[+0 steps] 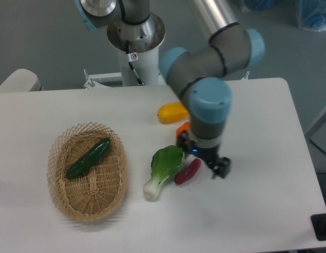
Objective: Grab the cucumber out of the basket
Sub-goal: 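Move the gripper over the basket above the green cucumber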
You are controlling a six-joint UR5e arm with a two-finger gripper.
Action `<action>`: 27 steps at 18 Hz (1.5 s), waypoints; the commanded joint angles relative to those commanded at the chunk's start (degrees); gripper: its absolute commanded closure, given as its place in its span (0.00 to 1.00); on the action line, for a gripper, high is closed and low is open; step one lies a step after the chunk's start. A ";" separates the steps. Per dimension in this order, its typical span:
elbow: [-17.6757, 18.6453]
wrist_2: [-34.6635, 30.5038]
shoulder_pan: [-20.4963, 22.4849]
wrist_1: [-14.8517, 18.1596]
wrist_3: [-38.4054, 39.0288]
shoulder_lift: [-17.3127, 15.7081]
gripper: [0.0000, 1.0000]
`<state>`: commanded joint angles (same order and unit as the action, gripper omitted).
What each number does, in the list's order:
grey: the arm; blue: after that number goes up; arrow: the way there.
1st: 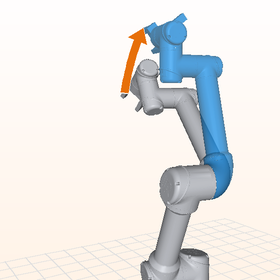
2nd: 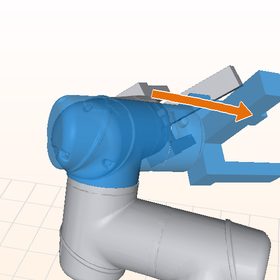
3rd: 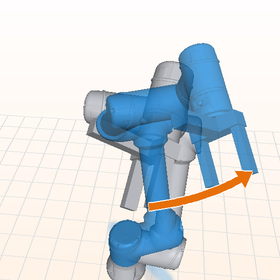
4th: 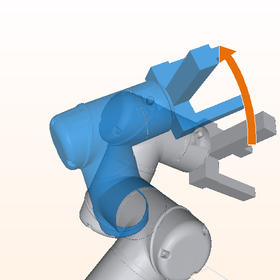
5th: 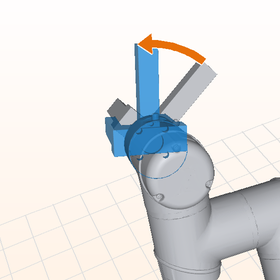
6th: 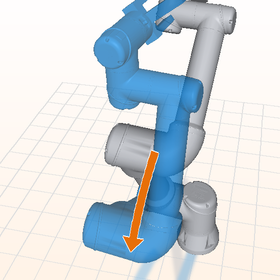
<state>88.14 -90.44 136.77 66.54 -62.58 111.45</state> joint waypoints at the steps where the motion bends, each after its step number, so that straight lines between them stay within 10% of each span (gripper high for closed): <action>1: 1.58 0.00 -0.79 -0.09 0.53 -0.79 0.00; 8: 9.15 -0.09 -6.59 -0.18 9.13 -4.84 0.00; 27: 13.11 -0.79 -19.69 -4.57 26.80 -0.89 0.00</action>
<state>101.25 -91.23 117.07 61.97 -35.78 110.56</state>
